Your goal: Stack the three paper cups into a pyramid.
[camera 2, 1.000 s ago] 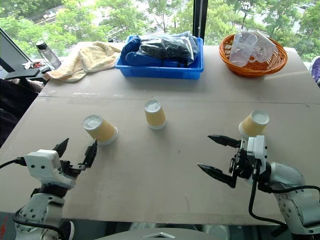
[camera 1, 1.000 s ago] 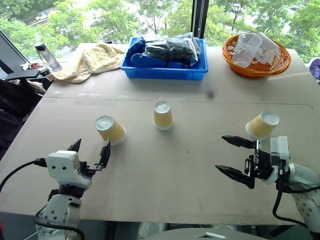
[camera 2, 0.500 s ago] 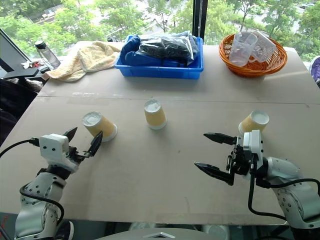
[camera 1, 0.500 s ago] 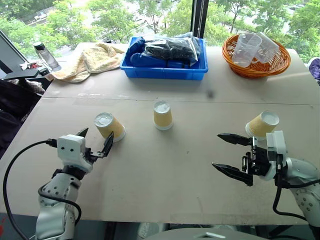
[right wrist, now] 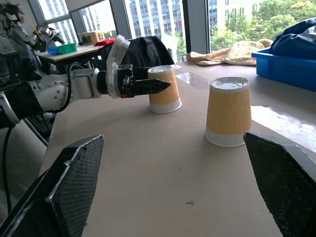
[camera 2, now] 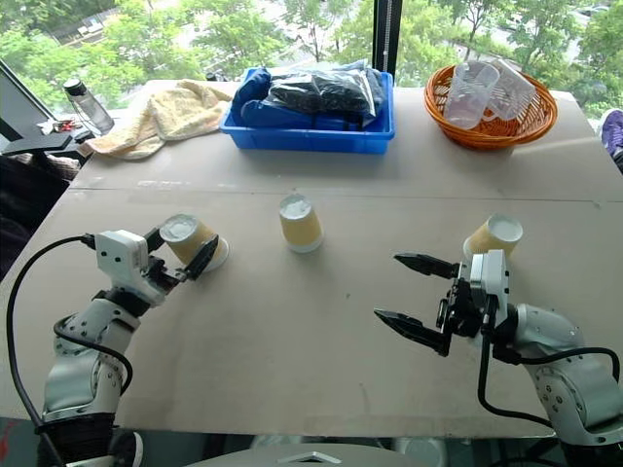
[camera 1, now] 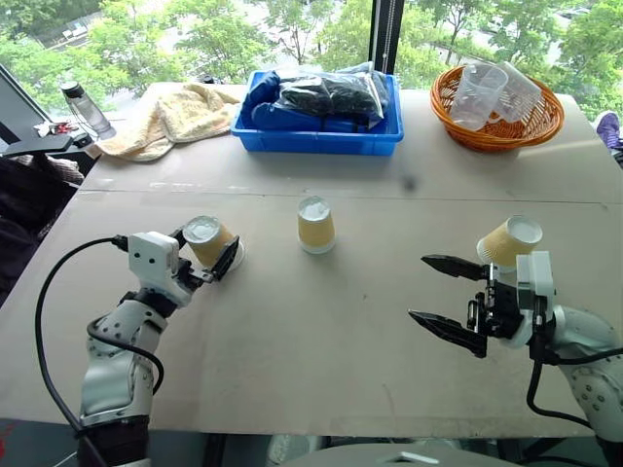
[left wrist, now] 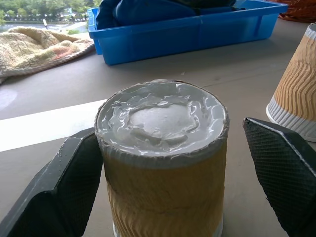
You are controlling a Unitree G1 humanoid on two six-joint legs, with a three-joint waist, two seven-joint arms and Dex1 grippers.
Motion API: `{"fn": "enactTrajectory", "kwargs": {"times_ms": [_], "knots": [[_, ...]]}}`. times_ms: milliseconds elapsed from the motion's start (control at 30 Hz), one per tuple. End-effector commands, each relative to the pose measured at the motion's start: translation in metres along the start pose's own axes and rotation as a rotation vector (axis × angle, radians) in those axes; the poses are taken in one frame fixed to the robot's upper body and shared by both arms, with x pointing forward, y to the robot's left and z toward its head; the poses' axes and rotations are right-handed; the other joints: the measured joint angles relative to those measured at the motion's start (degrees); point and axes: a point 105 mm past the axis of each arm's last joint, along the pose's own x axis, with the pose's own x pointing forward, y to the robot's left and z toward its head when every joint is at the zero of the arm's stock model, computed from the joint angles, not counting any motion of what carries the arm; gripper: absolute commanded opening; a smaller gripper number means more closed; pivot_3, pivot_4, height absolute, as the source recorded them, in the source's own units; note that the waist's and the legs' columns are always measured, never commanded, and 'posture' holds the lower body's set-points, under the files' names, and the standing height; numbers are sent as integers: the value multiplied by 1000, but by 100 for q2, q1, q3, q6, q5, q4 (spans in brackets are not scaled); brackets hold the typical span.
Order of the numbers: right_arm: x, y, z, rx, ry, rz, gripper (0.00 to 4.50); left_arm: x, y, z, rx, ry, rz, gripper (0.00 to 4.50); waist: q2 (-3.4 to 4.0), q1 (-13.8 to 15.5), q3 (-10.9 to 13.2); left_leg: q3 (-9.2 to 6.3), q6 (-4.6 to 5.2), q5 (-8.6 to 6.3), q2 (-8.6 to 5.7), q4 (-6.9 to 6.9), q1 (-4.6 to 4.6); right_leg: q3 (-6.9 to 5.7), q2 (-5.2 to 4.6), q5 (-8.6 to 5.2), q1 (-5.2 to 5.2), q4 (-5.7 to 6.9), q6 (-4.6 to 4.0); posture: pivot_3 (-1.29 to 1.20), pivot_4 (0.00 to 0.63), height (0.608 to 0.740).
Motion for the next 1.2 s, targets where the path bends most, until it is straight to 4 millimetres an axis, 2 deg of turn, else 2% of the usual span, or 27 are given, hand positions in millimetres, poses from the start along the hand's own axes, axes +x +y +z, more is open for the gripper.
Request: {"fn": "enactTrajectory", "kwargs": {"times_ms": [33,100,200,233,333,500,567,667,833,933,1200], "knots": [[3,4,13,-36,-42,14,4499,1,0,8,-3,-44,-10,4248,0,-3,0,0,-2,2,0,0,0,0,0,0,0,0,0,0,150,740],[3,3,13,-36,-42,14,4500,2,0,8,-2,-46,-11,3818,0,-2,0,0,-2,3,0,0,0,0,0,0,0,0,0,0,150,740],[3,3,13,-36,-45,13,4500,3,-1,10,-6,-53,-17,2502,0,-2,0,0,-1,4,0,0,0,0,-1,0,0,0,-1,0,150,740],[3,3,13,-36,-46,12,4500,4,0,10,-6,-53,-17,2326,0,-1,0,0,-1,3,0,0,0,0,-1,0,0,0,-1,0,150,740],[3,2,13,-35,-47,8,4500,8,-5,13,-10,-51,-63,2325,0,8,0,0,0,2,0,0,0,0,-1,0,0,0,-1,0,150,740],[-4,-3,12,-32,-40,-19,4500,19,-55,32,-58,-97,-361,2325,0,5,0,1,-10,8,-1,2,-1,0,-3,1,1,0,-1,0,150,740],[-9,-6,9,-31,-25,-35,4500,21,-80,36,-60,-90,-506,2325,0,7,0,3,-18,14,-2,2,-1,1,-4,1,1,-1,-1,0,150,740],[-17,-10,4,-30,-12,-63,4500,25,-116,36,-48,-78,-697,2325,1,4,1,4,-18,15,-2,1,-2,1,-3,1,1,0,-2,0,150,740],[-22,-14,2,-27,-10,-87,4500,39,-160,32,-37,-104,-886,2325,1,-2,1,9,-16,16,-2,3,0,2,-1,3,3,1,-4,0,150,740],[-26,-14,-1,-39,21,-112,4500,48,-175,22,-41,-111,-933,2325,2,-1,0,11,-14,16,0,2,2,3,2,3,3,2,-5,0,150,740],[-34,-15,-8,-67,76,-151,4500,64,-189,8,-24,-125,-979,2325,2,14,-1,15,9,4,0,9,5,3,4,4,9,6,-3,0,150,740]]}}
